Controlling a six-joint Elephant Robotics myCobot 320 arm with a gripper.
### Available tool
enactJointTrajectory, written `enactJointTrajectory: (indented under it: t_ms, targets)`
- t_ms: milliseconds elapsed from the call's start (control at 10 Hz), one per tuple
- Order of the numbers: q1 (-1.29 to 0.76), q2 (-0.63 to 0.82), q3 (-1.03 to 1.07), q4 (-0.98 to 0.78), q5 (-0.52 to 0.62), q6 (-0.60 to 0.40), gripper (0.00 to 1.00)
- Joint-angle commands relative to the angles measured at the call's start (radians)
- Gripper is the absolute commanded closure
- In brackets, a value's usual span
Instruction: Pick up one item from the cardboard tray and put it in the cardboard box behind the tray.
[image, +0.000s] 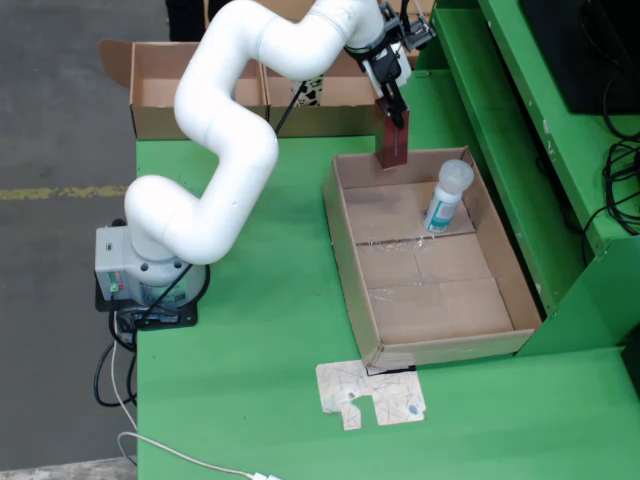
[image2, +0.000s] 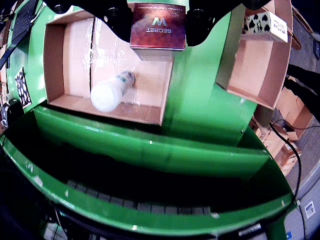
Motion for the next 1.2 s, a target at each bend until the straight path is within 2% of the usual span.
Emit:
enactJointTrajectory:
  t_ms: [0, 100, 200, 1100]
  targets:
    - [0.033, 0.024, 0.026, 0.150, -0.050, -0.023, 1.00]
    - [0.033, 0.024, 0.026, 0.150, -0.050, -0.023, 1.00]
    - [0.019, -0.032, 0.026, 0.349, -0.096, -0.085, 1.00]
    - [0.019, -0.032, 0.026, 0.349, -0.096, -0.085, 1.00]
